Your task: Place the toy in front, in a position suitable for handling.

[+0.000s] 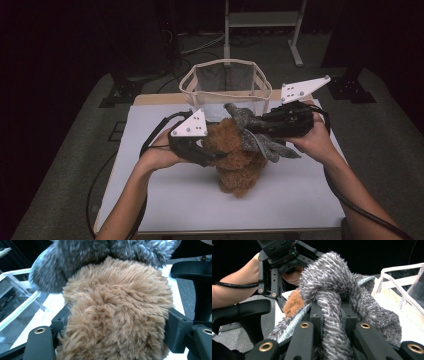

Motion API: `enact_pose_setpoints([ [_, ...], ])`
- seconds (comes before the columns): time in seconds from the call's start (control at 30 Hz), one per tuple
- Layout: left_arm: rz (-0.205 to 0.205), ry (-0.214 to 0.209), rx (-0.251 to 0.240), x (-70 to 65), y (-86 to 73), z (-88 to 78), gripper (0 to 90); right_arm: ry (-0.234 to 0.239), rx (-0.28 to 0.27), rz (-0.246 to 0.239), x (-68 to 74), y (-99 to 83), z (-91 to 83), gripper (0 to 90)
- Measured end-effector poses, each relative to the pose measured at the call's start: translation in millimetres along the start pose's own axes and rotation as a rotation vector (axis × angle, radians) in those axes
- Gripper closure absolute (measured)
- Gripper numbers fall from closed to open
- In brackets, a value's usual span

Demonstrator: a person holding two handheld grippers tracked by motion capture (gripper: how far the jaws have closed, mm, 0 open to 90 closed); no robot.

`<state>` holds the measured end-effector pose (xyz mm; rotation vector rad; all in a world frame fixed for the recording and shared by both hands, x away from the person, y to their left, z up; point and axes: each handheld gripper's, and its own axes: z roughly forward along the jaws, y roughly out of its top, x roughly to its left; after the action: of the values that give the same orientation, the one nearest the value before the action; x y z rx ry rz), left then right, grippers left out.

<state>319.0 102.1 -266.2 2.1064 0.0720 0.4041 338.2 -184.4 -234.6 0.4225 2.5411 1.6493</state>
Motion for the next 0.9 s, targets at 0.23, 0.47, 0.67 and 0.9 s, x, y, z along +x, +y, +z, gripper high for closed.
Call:
enact_pose_setpoints([
  [0.23,-0.04,0.002,0.001,1.0,-14.6,-14.2,18.6,0.026,-0.012,0.04,-6.8,-16.8,14.0,75.7],
  [0.47,-0.031,0.015,0.037,-1.8,-23.4,-30.6,14.8,0.066,-0.029,0.028,-4.7,-13.2,33.0,75.7],
  [0.67,-0.045,0.038,-0.004,-3.7,-36.4,-44.7,14.7,0.093,-0.035,0.024,-2.9,-12.0,51.8,75.7],
  [0.9,-0.076,0.066,-0.015,-5.9,-57.9,-52.7,15.8,0.108,-0.013,0.024,-2.5,-15.0,71.2,75.7],
])
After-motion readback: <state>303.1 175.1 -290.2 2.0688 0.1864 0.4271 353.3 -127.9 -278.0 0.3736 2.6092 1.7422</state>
